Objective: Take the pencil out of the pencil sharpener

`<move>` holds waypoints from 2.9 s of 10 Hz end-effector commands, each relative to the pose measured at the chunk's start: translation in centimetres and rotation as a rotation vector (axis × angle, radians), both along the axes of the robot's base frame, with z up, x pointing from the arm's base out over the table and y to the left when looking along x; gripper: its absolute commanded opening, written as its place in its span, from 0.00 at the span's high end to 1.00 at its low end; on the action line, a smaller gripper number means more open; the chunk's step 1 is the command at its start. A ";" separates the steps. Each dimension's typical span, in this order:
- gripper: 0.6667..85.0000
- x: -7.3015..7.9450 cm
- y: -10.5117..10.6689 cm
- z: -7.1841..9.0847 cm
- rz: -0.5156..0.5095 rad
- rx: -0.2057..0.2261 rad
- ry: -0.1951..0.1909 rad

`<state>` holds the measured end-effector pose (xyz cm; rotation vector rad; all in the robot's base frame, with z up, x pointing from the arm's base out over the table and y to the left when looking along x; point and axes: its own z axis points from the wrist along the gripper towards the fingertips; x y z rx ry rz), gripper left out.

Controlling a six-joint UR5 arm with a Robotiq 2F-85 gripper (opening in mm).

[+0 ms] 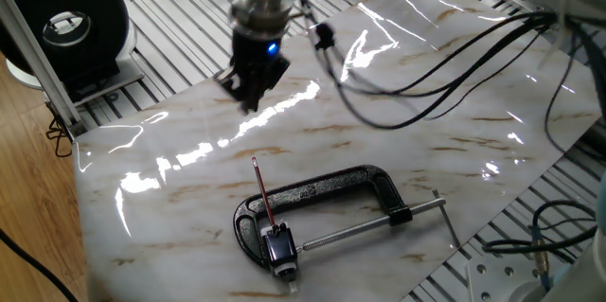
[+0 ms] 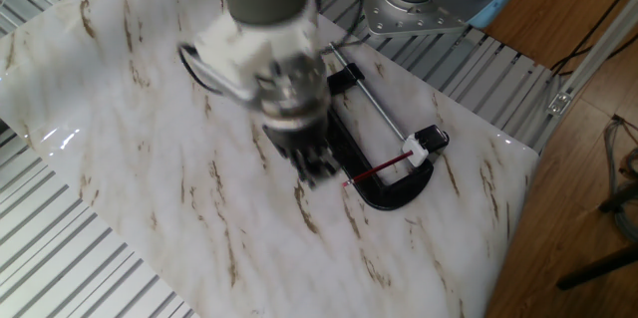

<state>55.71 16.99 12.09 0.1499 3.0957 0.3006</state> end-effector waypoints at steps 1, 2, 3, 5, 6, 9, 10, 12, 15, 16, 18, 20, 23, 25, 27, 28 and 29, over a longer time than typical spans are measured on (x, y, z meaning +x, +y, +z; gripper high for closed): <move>0.68 -0.1 1.9 -1.0 -0.067 -0.005 0.024; 0.68 -0.6 1.8 -1.0 -0.090 -0.011 0.041; 0.68 -0.7 0.6 -1.1 -0.112 -0.052 0.044; 0.70 -0.8 -0.6 -1.5 -0.154 -0.084 0.046; 0.72 -0.8 -0.8 -1.7 -0.154 -0.084 0.043; 0.70 -0.1 -1.1 -1.7 -0.121 -0.090 0.027; 0.69 0.3 -0.8 -1.6 -0.116 -0.080 0.010; 0.66 0.6 -0.6 -1.6 -0.120 -0.072 -0.001; 0.61 -3.2 -0.3 0.0 -0.168 -0.054 -0.020; 0.61 -3.6 -0.1 -0.6 -0.173 -0.059 -0.043; 0.60 -4.4 1.1 -1.5 -0.193 -0.069 -0.059; 0.62 -5.1 1.8 -2.1 -0.225 -0.105 -0.065; 0.62 -5.9 1.6 -2.8 -0.241 -0.113 -0.077; 0.64 -6.6 1.6 -3.0 -0.248 -0.110 -0.071; 0.64 -7.0 1.7 -3.3 -0.251 -0.111 -0.085; 0.64 -7.2 1.7 -3.5 -0.253 -0.115 -0.090; 0.64 -7.4 1.6 -3.6 -0.251 -0.121 -0.092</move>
